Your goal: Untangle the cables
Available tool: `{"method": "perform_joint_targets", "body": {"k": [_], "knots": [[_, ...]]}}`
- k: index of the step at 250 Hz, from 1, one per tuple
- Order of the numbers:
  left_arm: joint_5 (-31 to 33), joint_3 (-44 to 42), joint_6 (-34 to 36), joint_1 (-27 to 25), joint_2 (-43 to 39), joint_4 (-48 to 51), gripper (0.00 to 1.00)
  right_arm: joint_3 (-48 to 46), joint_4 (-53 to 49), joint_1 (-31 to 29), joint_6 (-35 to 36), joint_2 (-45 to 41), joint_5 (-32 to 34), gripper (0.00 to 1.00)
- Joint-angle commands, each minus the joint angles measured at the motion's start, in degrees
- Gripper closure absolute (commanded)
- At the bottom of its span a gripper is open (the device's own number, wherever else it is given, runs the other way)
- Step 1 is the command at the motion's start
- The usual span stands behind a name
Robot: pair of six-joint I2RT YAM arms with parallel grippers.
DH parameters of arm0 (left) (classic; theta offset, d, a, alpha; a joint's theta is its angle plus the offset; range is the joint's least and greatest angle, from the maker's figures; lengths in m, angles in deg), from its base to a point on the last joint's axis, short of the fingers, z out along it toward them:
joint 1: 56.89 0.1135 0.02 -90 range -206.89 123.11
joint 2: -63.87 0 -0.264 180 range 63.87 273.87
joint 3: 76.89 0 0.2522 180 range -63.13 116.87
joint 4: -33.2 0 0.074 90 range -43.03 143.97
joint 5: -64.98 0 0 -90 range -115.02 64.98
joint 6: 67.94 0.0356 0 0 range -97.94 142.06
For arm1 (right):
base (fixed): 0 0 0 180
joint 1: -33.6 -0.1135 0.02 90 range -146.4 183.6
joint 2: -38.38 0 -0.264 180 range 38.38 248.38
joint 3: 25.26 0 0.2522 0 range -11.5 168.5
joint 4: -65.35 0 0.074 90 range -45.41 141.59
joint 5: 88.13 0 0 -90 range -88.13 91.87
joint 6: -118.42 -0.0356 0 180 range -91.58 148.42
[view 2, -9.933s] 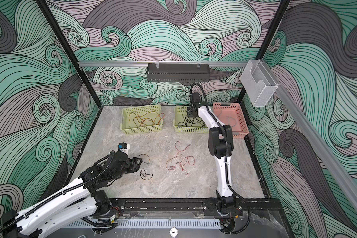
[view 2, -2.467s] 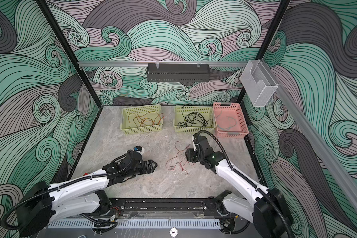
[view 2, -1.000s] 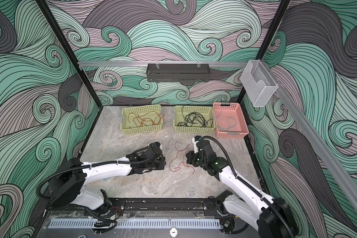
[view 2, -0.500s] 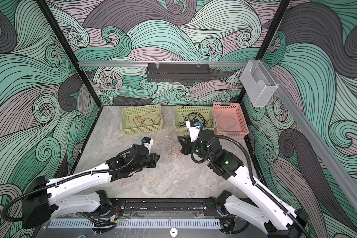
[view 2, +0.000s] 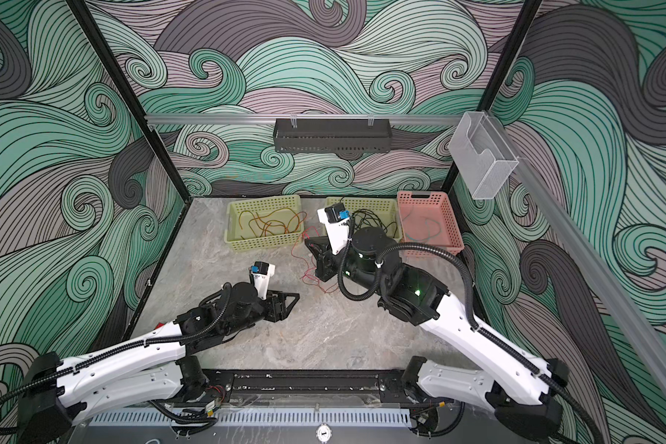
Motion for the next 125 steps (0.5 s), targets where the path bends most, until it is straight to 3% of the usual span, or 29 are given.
{"method": "perform_joint_targets", "body": {"k": [1, 73, 100, 125], "knots": [[-0.03, -0.26, 3.53, -1.98, 0.98, -8.17, 0.29, 4.90, -0.26, -1.74, 2.71, 1.71, 2.68, 1.00], [11.40, 0.97, 6.61, -3.54, 3.22, -12.57, 0.27, 11.66, -1.41, -6.37, 4.73, 4.61, 4.06, 1.00], [14.64, 1.76, 7.10, -3.49, 4.62, -12.18, 0.37, 11.69, -1.00, -6.83, 4.90, 3.93, 5.21, 1.00], [14.85, 1.85, 6.86, -3.54, 4.77, -11.15, 0.61, 11.61, -1.21, -6.83, 5.65, 3.04, 6.82, 1.00]]}}
